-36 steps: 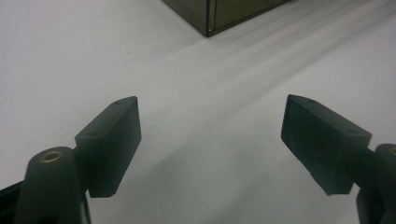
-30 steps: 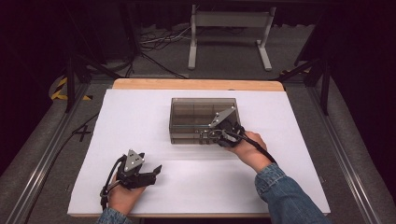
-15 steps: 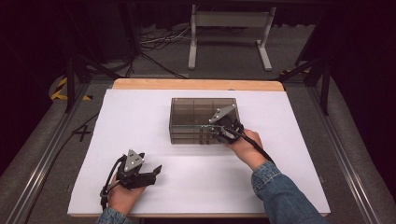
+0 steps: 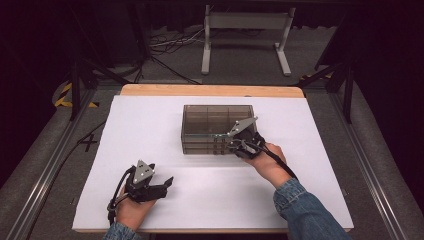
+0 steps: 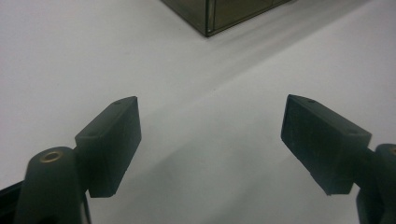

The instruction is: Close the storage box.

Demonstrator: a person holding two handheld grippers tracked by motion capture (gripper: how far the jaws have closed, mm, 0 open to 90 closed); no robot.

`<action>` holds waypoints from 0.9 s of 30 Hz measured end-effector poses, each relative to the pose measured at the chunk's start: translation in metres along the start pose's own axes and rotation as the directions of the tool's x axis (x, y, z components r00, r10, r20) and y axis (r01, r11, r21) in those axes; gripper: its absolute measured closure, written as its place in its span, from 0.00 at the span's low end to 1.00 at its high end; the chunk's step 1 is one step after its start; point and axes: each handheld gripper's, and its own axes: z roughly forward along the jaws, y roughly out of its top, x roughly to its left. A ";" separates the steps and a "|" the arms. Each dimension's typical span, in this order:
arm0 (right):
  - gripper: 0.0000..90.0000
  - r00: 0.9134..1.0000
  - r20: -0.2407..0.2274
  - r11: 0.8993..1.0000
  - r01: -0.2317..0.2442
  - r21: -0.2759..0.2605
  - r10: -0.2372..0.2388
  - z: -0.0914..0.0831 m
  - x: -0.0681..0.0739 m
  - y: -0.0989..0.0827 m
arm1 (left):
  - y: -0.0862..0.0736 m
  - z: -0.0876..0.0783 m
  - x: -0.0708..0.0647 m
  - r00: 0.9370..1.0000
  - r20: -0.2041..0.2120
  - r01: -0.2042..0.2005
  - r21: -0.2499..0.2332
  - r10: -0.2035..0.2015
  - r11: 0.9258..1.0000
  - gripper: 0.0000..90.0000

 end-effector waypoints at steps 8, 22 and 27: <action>0.76 0.996 -0.081 0.997 0.036 -0.067 -0.042 -0.024 0.006 -0.011 | -0.001 0.000 0.000 1.000 -0.003 -0.001 0.001 0.001 1.000 0.23; 0.33 0.991 -0.121 0.990 0.032 -0.139 -0.049 -0.048 0.000 -0.045 | 0.000 0.000 -0.001 1.000 -0.005 0.001 0.004 -0.001 1.000 0.23; 0.25 0.993 -0.118 0.989 0.013 -0.146 -0.031 -0.052 -0.002 -0.056 | 0.000 0.001 -0.001 1.000 -0.005 0.001 0.005 -0.001 1.000 0.23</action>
